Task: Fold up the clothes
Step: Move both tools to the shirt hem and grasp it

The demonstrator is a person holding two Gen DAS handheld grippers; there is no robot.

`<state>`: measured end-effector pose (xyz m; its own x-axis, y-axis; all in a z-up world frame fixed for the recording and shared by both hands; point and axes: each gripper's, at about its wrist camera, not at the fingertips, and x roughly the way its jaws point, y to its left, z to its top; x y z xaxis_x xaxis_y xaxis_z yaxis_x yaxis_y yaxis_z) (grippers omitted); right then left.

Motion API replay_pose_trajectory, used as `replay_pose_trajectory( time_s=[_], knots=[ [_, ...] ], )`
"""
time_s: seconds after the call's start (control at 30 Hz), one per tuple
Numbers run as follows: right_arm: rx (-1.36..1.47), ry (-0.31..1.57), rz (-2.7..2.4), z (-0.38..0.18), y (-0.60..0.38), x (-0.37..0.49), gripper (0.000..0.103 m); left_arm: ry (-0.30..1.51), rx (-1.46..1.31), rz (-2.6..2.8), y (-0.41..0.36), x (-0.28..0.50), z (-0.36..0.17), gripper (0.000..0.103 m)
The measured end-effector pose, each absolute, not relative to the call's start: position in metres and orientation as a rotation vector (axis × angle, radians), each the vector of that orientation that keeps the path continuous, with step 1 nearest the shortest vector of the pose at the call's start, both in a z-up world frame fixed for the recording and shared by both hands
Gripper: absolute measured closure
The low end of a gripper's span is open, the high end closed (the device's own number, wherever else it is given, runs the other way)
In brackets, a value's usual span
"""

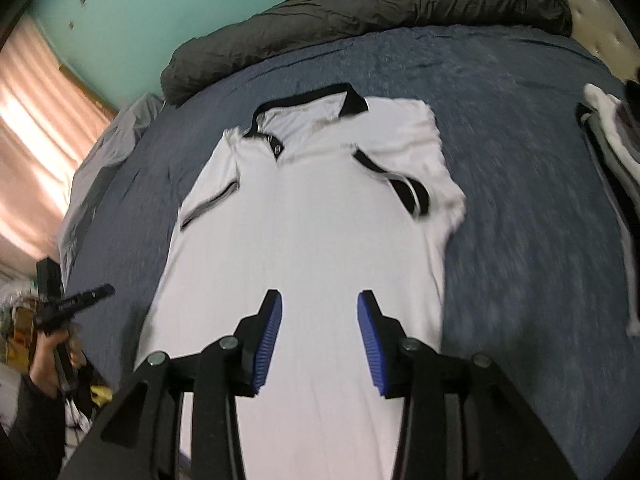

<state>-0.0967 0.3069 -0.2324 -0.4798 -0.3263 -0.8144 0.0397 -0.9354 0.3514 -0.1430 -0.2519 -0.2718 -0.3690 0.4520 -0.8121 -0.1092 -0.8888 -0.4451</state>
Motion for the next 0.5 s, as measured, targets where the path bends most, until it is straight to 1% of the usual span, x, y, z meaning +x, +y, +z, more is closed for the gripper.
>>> replay_pose_trajectory(
  time_s=[0.17,0.27,0.33,0.5],
  knots=[
    [1.503,-0.394,-2.477,-0.235,0.313,-0.040,0.061,-0.429,-1.583,2.225,-0.254,-0.101,-0.276,0.062],
    [1.525,-0.416,-2.457,-0.241,0.322,-0.009,0.051,-0.429,-1.618,2.192,-0.256,-0.080,-0.282,0.059],
    [1.553,-0.421,-2.447,-0.246,0.327,0.007,0.051,-0.427,-1.641,2.179,-0.257,-0.067,-0.287,0.057],
    [1.631,-0.424,-2.421,-0.262,0.335,0.044,0.051,-0.417,-1.660,2.162,-0.259,-0.050,-0.291,0.055]
  ],
)
